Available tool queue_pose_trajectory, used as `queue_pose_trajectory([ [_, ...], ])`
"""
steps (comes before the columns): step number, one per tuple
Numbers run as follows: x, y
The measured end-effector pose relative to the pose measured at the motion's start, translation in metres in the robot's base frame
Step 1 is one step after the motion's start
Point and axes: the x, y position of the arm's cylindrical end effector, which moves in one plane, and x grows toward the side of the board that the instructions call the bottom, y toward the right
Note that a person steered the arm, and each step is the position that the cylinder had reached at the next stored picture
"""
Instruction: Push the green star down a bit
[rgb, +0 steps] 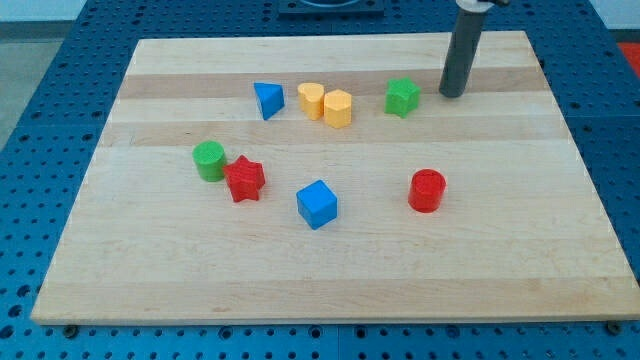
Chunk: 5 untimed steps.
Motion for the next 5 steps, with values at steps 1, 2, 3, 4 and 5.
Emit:
queue_pose_trajectory([
  [1,-0.023,-0.001],
  [2,-0.032,-0.01],
  [3,-0.032,-0.026],
  [4,-0.032,-0.026],
  [5,-0.032,-0.041],
])
